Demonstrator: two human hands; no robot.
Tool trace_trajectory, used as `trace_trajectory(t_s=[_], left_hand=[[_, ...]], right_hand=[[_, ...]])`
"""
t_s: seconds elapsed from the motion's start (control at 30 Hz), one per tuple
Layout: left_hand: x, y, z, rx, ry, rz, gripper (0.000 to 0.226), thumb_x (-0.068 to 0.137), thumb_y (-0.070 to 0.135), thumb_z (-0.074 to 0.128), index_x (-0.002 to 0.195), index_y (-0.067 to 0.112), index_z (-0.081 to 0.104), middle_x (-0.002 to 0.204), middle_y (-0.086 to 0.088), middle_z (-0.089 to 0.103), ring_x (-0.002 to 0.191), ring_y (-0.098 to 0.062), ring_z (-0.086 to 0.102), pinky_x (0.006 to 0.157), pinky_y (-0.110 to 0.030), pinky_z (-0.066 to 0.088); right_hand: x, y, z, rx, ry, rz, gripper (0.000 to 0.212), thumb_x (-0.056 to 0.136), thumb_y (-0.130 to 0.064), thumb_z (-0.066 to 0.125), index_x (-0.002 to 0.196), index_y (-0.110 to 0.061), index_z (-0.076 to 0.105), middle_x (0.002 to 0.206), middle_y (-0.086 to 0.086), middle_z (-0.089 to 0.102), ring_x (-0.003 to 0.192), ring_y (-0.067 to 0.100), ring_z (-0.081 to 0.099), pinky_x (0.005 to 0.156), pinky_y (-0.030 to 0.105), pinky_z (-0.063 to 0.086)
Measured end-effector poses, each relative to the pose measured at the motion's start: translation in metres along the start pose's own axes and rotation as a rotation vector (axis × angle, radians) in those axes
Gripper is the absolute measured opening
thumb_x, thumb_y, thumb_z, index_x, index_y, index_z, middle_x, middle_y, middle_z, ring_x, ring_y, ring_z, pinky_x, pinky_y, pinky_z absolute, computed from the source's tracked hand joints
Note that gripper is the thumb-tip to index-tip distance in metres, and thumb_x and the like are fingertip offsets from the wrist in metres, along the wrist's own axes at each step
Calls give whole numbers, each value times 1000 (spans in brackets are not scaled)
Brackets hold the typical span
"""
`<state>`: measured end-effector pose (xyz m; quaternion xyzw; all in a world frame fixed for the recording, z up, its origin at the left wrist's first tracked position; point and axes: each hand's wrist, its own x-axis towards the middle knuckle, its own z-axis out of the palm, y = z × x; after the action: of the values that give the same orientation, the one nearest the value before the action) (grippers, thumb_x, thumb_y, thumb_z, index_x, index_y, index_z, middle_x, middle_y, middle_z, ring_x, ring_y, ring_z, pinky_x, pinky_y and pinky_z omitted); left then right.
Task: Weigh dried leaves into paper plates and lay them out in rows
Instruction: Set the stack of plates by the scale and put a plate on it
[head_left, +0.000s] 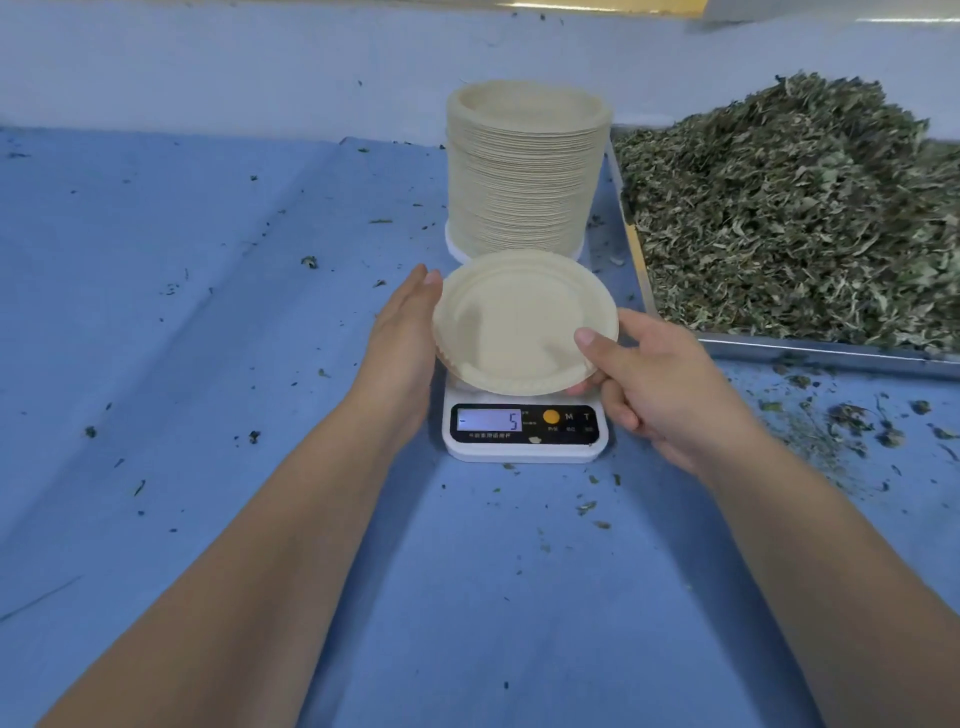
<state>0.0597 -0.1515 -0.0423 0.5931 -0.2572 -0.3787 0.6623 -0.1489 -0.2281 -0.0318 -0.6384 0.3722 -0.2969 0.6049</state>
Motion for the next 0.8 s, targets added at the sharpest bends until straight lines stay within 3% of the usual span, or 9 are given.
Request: trace_trajectory(t_s=[0.13, 0.23, 0.33, 0.47, 0.53, 0.63, 0.7, 0.77, 0.8], left_hand=[[4, 0, 0, -4, 36, -18, 69, 99, 35, 55, 147, 4, 16, 158, -15, 14, 148, -36, 12, 120, -58, 11], [4, -1, 0, -26, 40, -21, 70, 99, 32, 54, 148, 3, 12, 158, -12, 9, 147, -35, 8, 119, -57, 9], [0, -4, 0, -64, 36, -7, 73, 97, 30, 54, 147, -1, 10, 158, -18, 8, 148, -38, 6, 120, -59, 8], [-7, -4, 2, -116, 45, -20, 76, 93, 25, 55, 146, -4, 9, 157, -21, 6, 147, -39, 6, 121, -59, 9], [-9, -3, 3, -129, 53, -37, 72, 96, 24, 54, 146, -2, 9, 158, -18, 7, 147, -37, 9, 121, -56, 12], [-9, -2, 6, -154, 55, -61, 68, 101, 23, 52, 147, -1, 9, 159, -16, 9, 147, -34, 16, 121, -51, 21], [-10, -1, 8, -185, 44, -78, 66, 103, 26, 51, 151, -2, 13, 159, -15, 19, 146, -32, 27, 117, -45, 33], [-10, 0, 9, -196, 29, -105, 58, 105, 28, 48, 153, -3, 33, 155, -11, 45, 141, -28, 47, 112, -42, 42], [-9, 0, 8, -193, 19, -107, 47, 106, 28, 47, 143, -1, 50, 141, -10, 59, 131, -27, 58, 110, -42, 45]], right_hand=[[5, 1, 1, -151, 7, 8, 42, 100, -46, 58, 132, -19, 55, 59, 7, 65, 35, 13, 34, 38, 18, 25], [4, 6, -3, -303, 94, 11, 78, 96, -57, 56, 158, -22, 24, 56, 3, 63, 35, 10, 42, 36, 21, 32], [-1, 8, -9, -462, 172, -62, 69, 96, -61, 51, 155, -31, 31, 58, -1, 67, 50, 3, 56, 53, 27, 44], [-4, 13, -10, -638, 209, -73, 53, 101, -58, 42, 145, -29, 43, 83, -1, 73, 84, 2, 61, 67, 24, 41], [-6, 11, -7, -617, 188, -54, 47, 103, -58, 35, 138, -29, 49, 96, -1, 71, 77, 10, 63, 67, 28, 42], [-9, 8, -3, -576, 161, -68, 36, 105, -53, 31, 118, -32, 57, 92, -4, 69, 52, 7, 62, 60, 27, 41], [-10, 9, -3, -583, 159, -83, 30, 106, -51, 31, 111, -35, 55, 90, -6, 68, 52, 3, 60, 57, 23, 41], [-9, 10, -4, -570, 168, -96, 28, 106, -50, 32, 112, -36, 56, 89, -6, 68, 52, 2, 60, 51, 15, 41], [-8, 11, -5, -555, 176, -93, 29, 106, -49, 33, 116, -34, 57, 90, -5, 69, 51, 4, 61, 48, 12, 40]])
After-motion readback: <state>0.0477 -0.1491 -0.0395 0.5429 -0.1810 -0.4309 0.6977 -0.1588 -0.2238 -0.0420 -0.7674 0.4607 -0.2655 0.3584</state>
